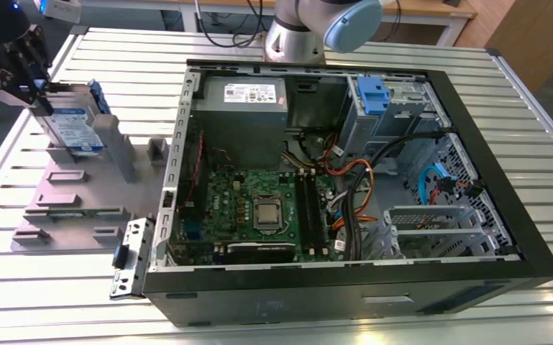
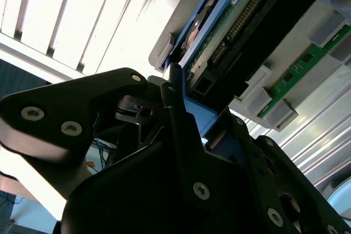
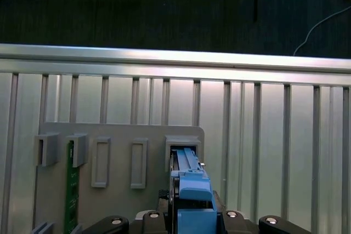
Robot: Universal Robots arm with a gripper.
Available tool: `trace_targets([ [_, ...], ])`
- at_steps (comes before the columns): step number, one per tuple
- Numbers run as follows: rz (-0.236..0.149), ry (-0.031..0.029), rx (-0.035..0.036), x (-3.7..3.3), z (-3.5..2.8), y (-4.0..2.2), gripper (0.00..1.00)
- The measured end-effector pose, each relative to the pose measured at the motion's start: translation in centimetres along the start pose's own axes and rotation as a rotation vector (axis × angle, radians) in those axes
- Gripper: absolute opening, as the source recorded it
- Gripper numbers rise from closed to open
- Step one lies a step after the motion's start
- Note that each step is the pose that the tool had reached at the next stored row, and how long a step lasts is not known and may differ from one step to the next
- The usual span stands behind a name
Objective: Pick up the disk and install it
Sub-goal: 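Pick up the disk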
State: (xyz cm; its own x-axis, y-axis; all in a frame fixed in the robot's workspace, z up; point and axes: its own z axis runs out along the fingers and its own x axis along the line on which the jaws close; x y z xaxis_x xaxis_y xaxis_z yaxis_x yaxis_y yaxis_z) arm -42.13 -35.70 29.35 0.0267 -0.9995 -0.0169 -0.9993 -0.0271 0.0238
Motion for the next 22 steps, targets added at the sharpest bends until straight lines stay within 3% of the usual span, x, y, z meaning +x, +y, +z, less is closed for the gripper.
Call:
trace_targets([
  [22, 0.000, 0.0050, 0.0000, -0.01, -0.38, 0.01, 0.37],
])
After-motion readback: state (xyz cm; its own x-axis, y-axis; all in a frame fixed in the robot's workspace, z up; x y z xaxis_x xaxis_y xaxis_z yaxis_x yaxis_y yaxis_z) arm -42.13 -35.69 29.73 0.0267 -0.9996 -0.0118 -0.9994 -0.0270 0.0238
